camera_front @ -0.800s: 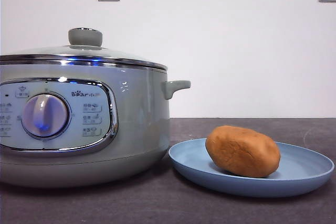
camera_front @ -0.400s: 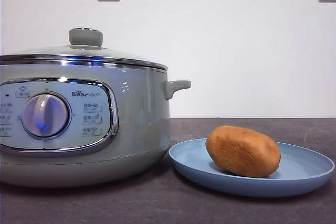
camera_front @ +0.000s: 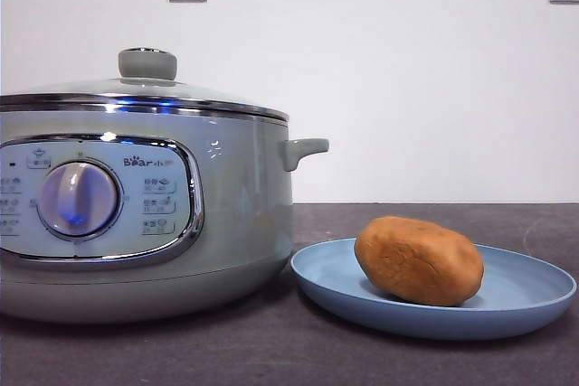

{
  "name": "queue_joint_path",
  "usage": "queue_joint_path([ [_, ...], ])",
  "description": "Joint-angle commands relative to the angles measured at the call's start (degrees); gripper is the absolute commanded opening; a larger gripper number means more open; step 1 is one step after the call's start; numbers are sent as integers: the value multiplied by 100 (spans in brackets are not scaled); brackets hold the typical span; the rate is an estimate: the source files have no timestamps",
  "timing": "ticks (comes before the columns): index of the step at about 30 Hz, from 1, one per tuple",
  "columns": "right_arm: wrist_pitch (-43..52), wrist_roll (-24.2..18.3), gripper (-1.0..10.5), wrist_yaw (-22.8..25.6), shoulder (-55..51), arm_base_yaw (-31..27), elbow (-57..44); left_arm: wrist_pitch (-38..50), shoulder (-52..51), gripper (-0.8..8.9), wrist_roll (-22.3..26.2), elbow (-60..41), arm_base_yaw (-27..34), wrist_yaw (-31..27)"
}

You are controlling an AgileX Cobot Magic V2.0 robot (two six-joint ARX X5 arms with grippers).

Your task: Take the potato out from the steamer,put the potato on the plate,close the lid

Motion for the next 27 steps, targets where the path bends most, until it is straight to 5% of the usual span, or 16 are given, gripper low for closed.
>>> queue_joint_path([
  [1, 15, -24, -1, 15, -4, -2, 11, 96, -581, -4, -184, -715, 251, -7],
  [8, 13, -26, -1, 15, -4, -2, 11, -20, -1405, -4, -584, -1574, 667, -7],
  [27, 13, -24, -1, 13, -4, -2, 11, -1311, -2138, -4, -800, -1969, 927, -26],
])
